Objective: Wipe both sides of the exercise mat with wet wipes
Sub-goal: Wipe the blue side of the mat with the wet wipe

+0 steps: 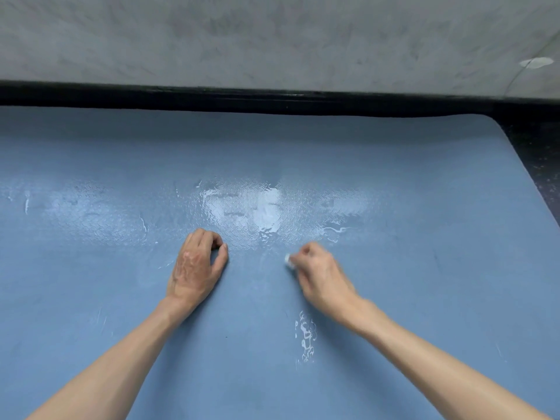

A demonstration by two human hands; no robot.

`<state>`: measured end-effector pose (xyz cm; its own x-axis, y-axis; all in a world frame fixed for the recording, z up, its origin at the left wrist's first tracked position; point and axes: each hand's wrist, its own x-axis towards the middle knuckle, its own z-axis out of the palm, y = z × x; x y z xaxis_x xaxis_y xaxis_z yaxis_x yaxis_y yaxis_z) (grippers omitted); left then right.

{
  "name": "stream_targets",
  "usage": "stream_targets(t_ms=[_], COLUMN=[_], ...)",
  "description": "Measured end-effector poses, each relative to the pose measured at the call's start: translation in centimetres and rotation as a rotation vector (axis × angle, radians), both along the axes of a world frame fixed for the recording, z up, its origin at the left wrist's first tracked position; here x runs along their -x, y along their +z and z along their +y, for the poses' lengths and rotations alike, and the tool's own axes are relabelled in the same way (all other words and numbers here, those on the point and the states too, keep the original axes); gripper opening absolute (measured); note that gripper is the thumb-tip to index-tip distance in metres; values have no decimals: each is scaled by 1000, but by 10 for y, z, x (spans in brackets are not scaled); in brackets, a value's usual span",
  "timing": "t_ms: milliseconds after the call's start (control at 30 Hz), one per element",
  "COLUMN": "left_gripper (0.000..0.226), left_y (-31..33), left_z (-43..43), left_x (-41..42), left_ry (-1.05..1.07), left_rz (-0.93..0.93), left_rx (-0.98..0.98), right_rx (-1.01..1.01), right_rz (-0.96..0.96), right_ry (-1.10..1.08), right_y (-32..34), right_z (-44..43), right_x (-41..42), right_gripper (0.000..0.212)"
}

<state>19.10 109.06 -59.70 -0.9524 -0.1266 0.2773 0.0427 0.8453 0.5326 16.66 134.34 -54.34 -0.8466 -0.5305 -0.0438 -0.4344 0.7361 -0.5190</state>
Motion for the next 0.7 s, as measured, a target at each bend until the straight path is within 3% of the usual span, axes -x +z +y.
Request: stream_targets(t_ms=[67,133,200,267,467,533,700], left_gripper=[24,24,24,24,17,14,12], left_y=[0,-1,-2,0,15,14,2], left_z=[0,-1,0,-1,40,58,66], left_x=[0,1,0,-1,-31,-51,-74], left_ry=[-4,-9,-11,-14,-260,-339,-378], left_rz=[2,0,4,10,20,-3,-29], left_rx=[5,5,6,14,-66,-73,34], right_rx=[15,3,57,64,127,118,96], right_rz=[-77,-134,-216,-181,46,61,-86], right_ry=[171,332,344,362,-62,-76,448], right_y=[-5,-1,16,13,-9,-8,-9], right_z=[5,14,25,24,-1,-9,27], right_x=[-50,-96,-124,-114,6,7,-114], right_gripper=[7,16,17,10,16,19,26])
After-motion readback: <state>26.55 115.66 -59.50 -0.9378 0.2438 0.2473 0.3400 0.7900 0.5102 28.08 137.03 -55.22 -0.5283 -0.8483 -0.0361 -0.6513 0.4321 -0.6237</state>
